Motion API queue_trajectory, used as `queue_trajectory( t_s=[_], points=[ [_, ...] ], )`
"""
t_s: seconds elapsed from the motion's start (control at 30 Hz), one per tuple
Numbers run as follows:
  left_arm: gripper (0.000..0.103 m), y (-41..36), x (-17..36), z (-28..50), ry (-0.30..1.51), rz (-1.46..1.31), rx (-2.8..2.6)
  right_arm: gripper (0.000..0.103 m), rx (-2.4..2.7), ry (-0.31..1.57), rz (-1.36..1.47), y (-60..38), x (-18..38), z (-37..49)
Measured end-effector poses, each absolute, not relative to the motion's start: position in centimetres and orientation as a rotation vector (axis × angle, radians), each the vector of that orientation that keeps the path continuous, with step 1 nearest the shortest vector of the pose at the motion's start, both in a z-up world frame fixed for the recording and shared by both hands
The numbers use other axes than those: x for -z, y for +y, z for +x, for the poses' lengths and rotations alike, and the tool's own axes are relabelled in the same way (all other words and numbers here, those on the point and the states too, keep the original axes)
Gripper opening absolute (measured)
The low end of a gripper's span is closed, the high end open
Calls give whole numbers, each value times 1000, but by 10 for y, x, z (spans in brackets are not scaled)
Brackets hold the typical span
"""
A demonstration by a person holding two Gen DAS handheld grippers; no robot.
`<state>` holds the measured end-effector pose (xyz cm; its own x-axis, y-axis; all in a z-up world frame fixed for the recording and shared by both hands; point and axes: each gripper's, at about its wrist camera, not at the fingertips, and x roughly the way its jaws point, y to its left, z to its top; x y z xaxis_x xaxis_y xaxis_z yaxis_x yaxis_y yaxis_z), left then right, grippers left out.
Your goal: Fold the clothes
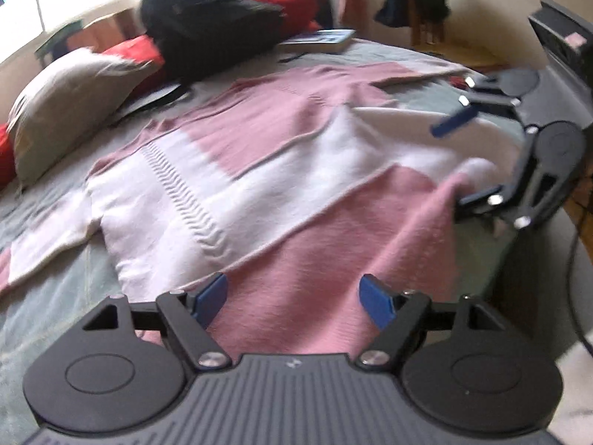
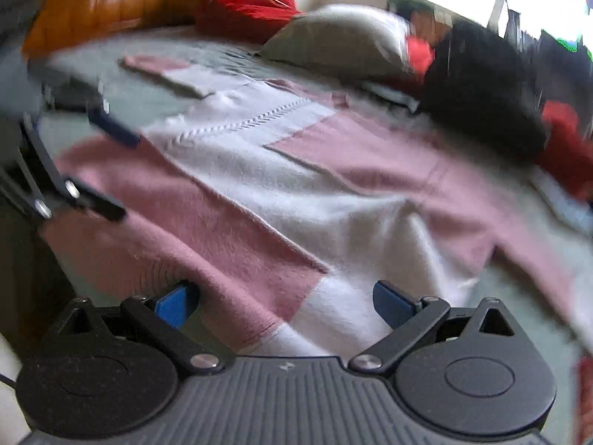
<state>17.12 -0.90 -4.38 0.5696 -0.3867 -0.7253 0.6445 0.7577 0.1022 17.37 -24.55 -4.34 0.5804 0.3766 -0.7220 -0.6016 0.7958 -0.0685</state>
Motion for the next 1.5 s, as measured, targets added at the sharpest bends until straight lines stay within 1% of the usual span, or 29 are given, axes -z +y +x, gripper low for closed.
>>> queue_trajectory(
  t_s=[0.07, 0.17, 0.23, 0.4, 0.43, 0.73, 0.9, 1.03, 1.1, 1.33, 1.5],
  points=[
    [76, -8, 38, 170, 731, 347, 620, 102, -602, 813, -213, -252, 46, 189],
    [80, -12, 22, 150, 649, 332, 729, 103, -585, 880, -133, -255, 56, 207],
    [83, -21, 20, 133, 610, 407, 796, 103, -582, 900, -112, -254, 60, 213],
    [82, -48, 51, 121, 579, 657, 732, 103, -572, 896, -129, -246, 61, 215],
    [82, -51, 55, 123, 576, 673, 700, 103, -568, 874, -157, -243, 61, 209],
    [82, -29, 31, 150, 584, 473, 623, 103, -521, 671, -404, -216, 59, 159],
    [82, -27, 30, 150, 594, 451, 629, 103, -488, 552, -542, -201, 59, 131],
    [82, -26, 31, 142, 595, 458, 647, 103, -337, 375, -834, -175, 83, 119],
    [83, -28, 32, 135, 595, 470, 671, 103, -304, 309, -884, -171, 84, 112],
    [83, -50, 56, 114, 532, 658, 654, 103, -246, 197, -824, -175, 54, 101],
    [84, -28, 45, 101, 455, 741, 515, 103, -231, 158, -821, -180, 40, 89]
  ],
)
